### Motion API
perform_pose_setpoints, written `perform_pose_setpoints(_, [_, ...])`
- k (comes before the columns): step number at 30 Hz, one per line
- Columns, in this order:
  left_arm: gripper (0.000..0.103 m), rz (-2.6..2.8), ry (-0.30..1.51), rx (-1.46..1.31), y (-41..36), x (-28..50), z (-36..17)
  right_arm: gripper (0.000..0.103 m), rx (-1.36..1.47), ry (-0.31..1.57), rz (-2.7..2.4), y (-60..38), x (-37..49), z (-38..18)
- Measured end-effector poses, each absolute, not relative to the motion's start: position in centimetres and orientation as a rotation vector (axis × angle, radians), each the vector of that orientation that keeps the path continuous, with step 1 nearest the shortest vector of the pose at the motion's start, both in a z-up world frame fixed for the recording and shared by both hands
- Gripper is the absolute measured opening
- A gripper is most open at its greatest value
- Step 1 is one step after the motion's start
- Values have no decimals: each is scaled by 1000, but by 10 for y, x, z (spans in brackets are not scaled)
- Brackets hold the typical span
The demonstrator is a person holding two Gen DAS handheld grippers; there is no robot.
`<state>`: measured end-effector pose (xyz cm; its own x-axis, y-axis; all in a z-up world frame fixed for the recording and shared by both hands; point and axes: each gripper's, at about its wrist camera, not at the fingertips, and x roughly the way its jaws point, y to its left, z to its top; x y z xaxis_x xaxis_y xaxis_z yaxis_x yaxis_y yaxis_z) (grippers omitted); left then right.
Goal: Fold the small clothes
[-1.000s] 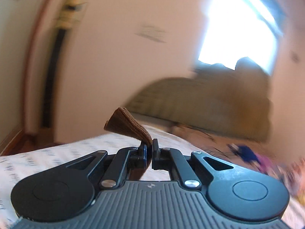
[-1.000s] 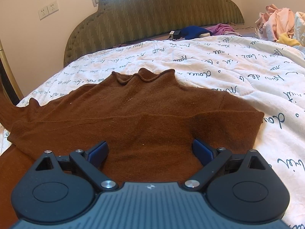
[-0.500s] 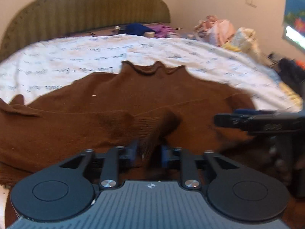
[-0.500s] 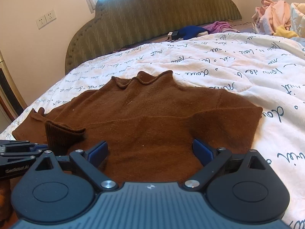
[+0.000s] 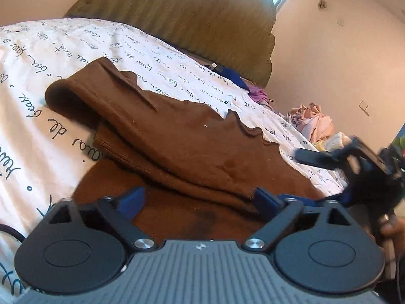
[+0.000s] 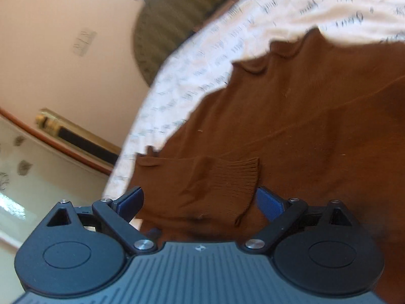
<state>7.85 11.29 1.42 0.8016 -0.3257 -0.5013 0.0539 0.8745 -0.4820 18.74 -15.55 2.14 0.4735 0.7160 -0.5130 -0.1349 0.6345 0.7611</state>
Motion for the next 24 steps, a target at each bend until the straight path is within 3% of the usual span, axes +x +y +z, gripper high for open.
perform_pose_setpoints(4, [94, -227, 608, -483, 115, 79, 15, 79, 782, 987, 565, -142, 202, 4])
perform_pose_setpoints(5, [94, -230, 608, -499, 117, 80, 14, 54, 765, 985, 554, -138, 202, 3])
perform_pose_setpoints(6, [94, -234, 606, -516, 120, 80, 13, 15, 740, 998, 552, -134, 203, 4])
perform_pose_setpoints(7, [94, -236, 605, -528, 116, 85, 12, 7, 728, 1018, 558, -132, 204, 3])
perform_pose_setpoints(14, [92, -171, 488, -624, 151, 68, 35, 7, 711, 795, 631, -163, 199, 69])
perform_pose_setpoints(16, [101, -126, 433, -752, 187, 68, 44, 7, 702, 760, 611, -190, 200, 82])
perform_pose_setpoints(20, [101, -142, 479, -950, 250, 106, 41, 7, 722, 786, 486, -249, 206, 68])
perform_pose_setpoints(24, [100, -189, 636, -924, 254, 155, 35, 7, 787, 836, 378, -293, 207, 31])
